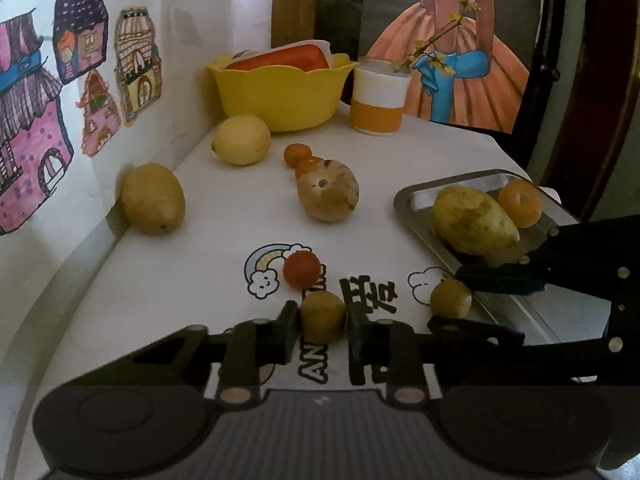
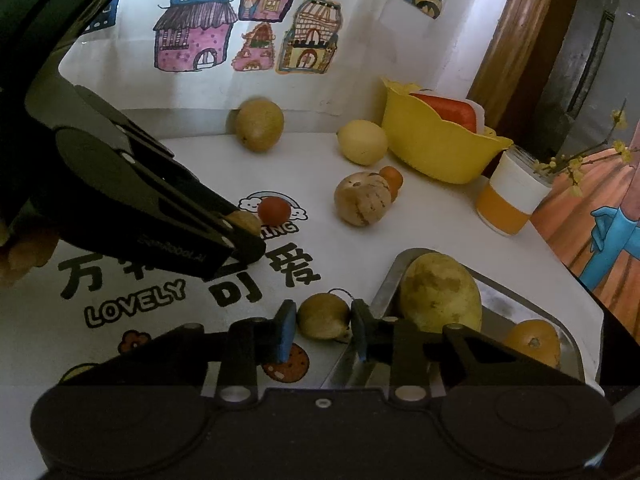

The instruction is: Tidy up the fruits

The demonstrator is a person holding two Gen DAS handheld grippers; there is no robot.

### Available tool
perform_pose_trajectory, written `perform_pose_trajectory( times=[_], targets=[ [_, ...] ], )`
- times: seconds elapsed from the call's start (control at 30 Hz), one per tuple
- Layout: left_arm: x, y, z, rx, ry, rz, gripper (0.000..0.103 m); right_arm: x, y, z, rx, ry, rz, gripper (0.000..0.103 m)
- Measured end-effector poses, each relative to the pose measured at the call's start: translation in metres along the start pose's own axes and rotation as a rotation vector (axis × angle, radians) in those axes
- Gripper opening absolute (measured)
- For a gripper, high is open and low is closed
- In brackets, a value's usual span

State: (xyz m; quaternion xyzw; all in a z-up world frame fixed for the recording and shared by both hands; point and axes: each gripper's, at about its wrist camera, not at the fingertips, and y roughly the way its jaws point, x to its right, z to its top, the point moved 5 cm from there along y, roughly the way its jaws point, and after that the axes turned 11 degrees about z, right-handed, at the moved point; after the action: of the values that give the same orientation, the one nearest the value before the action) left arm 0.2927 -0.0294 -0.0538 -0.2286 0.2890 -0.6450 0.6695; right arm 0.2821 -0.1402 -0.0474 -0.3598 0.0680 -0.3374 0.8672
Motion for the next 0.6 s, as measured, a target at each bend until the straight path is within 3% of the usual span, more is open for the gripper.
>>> perform_pose_trajectory(
  times=[0.3,0.6],
  targets=[
    [0.008,-0.012,0.001,-0.009,-0.023,-0.022,0.028,0.001,-0.027,0.000,0.062,0.052,-0.003,0.031],
    [0.042,-0.029,0.016,0.039,-0.030,-0.071,0.028,0.030,-0.067,-0.017,0.101,0.085,-0.105,0.031]
  ],
)
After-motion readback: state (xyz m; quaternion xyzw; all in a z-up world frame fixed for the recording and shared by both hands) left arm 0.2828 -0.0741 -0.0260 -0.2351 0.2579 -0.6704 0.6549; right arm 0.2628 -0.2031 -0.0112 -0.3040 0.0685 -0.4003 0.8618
